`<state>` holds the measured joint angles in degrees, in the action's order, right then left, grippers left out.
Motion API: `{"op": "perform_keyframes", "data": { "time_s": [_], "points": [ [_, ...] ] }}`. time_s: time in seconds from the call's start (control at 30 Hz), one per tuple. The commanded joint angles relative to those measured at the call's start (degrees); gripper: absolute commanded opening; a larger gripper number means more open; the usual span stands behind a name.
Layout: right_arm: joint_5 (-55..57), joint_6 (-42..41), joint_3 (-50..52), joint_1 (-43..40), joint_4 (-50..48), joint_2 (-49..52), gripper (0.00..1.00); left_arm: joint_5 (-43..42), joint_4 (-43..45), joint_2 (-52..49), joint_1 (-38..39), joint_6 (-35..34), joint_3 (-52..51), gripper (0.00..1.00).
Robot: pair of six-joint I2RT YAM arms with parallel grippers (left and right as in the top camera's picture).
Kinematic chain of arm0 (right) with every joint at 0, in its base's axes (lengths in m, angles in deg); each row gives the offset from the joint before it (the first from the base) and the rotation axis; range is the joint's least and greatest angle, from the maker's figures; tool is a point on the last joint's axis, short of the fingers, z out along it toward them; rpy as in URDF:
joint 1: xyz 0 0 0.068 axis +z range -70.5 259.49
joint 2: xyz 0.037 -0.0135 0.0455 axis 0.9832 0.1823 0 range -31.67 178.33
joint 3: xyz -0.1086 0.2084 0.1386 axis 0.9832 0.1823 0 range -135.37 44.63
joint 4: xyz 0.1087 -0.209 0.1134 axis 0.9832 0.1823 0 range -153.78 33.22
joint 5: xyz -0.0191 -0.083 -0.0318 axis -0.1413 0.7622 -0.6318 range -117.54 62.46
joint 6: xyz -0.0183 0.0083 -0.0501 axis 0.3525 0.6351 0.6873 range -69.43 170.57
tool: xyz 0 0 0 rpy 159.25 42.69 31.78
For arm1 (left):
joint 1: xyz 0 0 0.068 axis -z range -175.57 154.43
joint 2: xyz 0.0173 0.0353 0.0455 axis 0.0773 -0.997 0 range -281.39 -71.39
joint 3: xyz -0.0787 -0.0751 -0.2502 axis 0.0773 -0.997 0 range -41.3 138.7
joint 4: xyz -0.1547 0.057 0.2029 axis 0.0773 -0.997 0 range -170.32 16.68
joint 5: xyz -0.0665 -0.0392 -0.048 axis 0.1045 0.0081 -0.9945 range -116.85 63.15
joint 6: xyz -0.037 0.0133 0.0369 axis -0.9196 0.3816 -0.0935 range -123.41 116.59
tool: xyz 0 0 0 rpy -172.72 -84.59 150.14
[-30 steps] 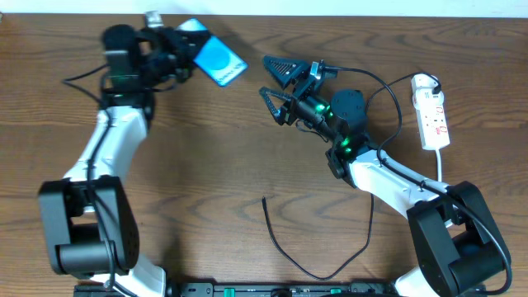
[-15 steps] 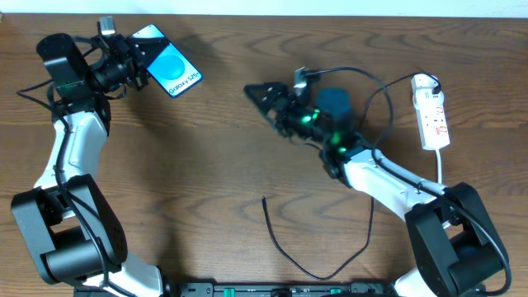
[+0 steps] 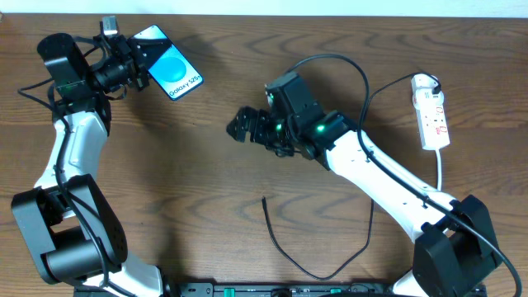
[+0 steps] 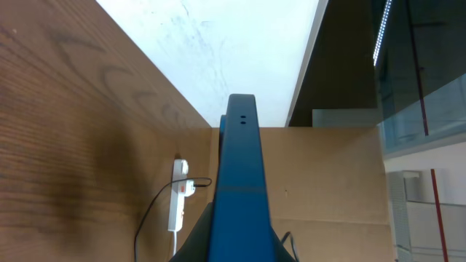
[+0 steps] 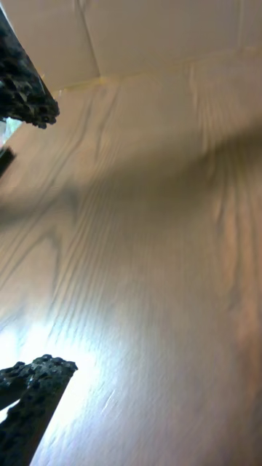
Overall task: Plug charger to phone and switch on socket
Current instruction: 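Open the right gripper and move it away from the phone, then lower the right gripper onto the black cable's connector and grasp it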
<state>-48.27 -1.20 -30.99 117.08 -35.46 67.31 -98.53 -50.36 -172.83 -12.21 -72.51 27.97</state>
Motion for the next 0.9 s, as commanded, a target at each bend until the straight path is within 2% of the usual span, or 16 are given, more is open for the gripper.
{"op": "perform_keyframes", "data": {
  "time_s": [0.0, 0.2, 0.37, 0.67, 0.87],
  "points": [
    [4.57, 2.99, -0.74, 1.68, 4.37, -0.26, 0.99, -1.16, 0.50, 1.38, 0.00, 0.55, 1.44, 0.08],
    [9.05, 7.32, -1.79, 5.05, 14.51, -0.26, 0.98, -1.16, 0.52, 1.38, 0.00, 0.55, 1.46, 0.07],
    [11.08, 10.99, -7.06, 6.80, 25.86, 1.90, 0.98, -1.16, 0.52, 1.38, 0.00, 0.52, 1.44, 0.07],
    [11.39, 19.69, -12.70, 11.04, 40.50, 13.64, 0.99, -1.20, 0.52, 1.38, 0.00, 0.55, 1.44, 0.07],
    [10.73, 19.45, -12.70, 11.87, 47.01, 17.18, 0.99, -1.22, 0.52, 1.38, 0.00, 0.55, 1.44, 0.08]
  ]
}}
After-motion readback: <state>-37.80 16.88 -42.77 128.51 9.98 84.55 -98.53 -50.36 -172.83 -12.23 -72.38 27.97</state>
